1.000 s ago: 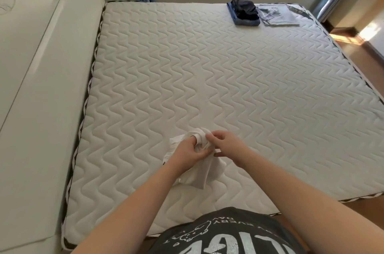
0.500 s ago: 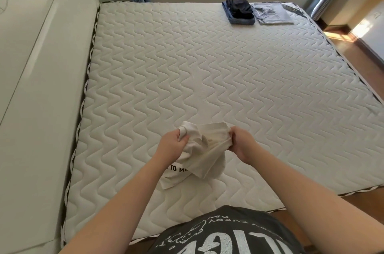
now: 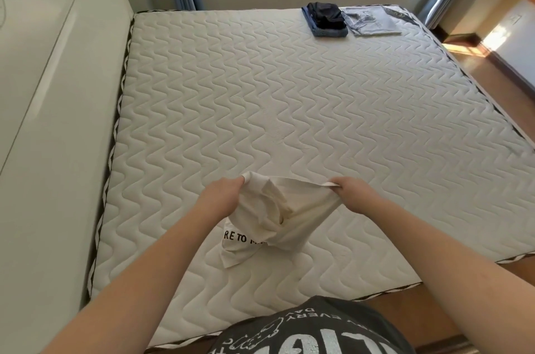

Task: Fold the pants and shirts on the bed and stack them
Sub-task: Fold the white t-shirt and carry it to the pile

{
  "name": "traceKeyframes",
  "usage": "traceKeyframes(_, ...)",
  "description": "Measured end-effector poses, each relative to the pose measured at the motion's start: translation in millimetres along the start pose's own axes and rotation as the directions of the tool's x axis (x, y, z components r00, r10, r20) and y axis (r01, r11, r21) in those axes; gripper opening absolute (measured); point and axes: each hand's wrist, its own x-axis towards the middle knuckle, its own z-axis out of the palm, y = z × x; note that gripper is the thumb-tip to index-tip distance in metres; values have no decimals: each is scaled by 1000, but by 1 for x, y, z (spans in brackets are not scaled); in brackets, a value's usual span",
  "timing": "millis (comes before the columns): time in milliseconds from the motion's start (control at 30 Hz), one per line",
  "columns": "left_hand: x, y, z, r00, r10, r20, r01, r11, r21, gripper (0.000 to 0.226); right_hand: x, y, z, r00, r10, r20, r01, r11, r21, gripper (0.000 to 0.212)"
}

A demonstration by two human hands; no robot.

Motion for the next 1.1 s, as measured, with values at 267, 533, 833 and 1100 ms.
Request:
traceKeyframes(267, 2, -28, -6, 985, -166, -54, 160, 982, -103, 19, 7, 72, -37, 962, 210, -173, -182, 969, 165, 34)
traceKeyframes(533, 9, -31, -4, 849, -520, 91, 349, 423, -836, 25, 20, 133, -62, 942, 335, 18, -163, 410, 897, 17)
traceKeyframes(833, 63, 2, -61, 817, -576, -1, 143, 204, -968, 14, 75, 104, -83, 947, 283, -155, 17, 437, 899, 22)
traceKeyframes(1100, 121, -20, -221, 743, -634, -217, 14, 339, -941, 21, 151, 16, -215, 899, 203, -388, 260, 465, 846, 16)
